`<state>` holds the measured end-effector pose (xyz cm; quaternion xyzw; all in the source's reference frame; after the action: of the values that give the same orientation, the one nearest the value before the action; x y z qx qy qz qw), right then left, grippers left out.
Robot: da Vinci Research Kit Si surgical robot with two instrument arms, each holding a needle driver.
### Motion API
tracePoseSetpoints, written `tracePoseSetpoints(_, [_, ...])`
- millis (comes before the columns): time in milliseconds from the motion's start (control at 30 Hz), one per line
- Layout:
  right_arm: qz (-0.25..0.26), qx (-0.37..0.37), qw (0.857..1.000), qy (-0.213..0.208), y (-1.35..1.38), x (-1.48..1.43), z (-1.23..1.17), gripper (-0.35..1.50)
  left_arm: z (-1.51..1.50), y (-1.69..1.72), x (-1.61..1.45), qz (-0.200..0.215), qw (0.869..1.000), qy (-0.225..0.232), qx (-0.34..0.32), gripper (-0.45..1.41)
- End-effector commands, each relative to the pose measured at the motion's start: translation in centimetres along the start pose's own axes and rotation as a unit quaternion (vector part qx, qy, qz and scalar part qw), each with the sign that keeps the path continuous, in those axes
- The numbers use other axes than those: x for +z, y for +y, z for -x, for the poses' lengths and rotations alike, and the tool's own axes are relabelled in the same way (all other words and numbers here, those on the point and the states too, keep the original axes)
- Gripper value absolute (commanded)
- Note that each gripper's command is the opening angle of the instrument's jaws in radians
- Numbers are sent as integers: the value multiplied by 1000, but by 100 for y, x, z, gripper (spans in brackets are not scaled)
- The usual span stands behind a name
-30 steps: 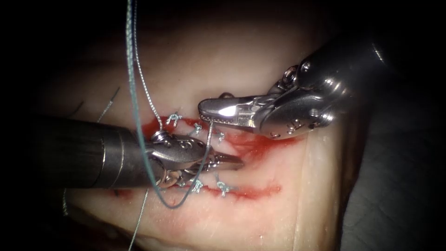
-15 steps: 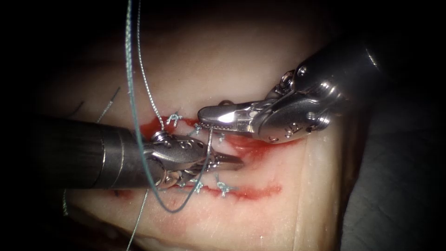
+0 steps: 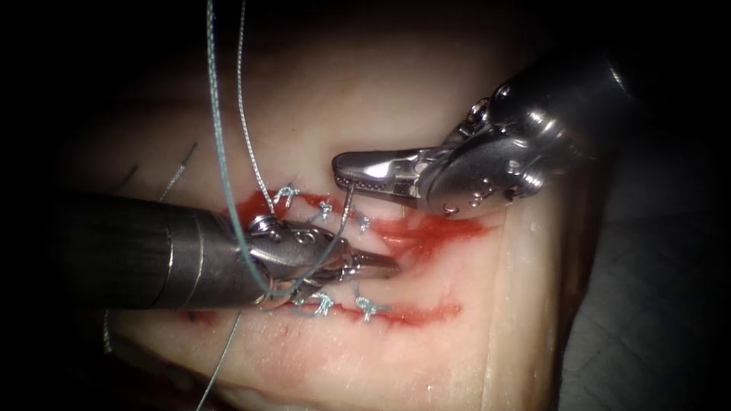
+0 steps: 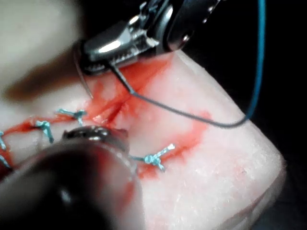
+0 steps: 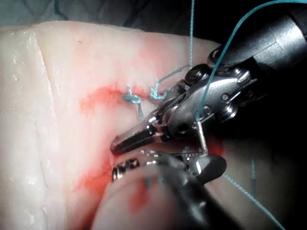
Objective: Wound Closure
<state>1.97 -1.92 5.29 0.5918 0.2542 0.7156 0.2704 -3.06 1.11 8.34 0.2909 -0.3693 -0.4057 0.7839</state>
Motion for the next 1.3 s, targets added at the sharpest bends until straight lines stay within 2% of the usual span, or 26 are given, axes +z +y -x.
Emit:
tracePoseSetpoints(33, [-9,0,1000,0,0,9,-3,-35,1,2,7,0,1000,0,0,-45])
tracePoseSetpoints(200, [-45,46,998,5,-1,7,-3,-35,1,1,7,0,1000,0,0,-45])
tracePoseSetpoints(733, [-64,118,990,34,2,7,-3,-35,1,1,7,0,1000,-1,0,-45])
tracePoseSetpoints(967, [-98,181,977,56,2,5,-4,-35,1,1,7,0,1000,-1,0,-45])
tracePoseSetpoints(1167, [-123,254,956,76,0,3,-4,-35,0,1,7,3,1000,3,1,-45])
tracePoseSetpoints(1300, [-128,277,949,80,0,2,-6,-35,0,1,7,3,1000,3,1,-45])
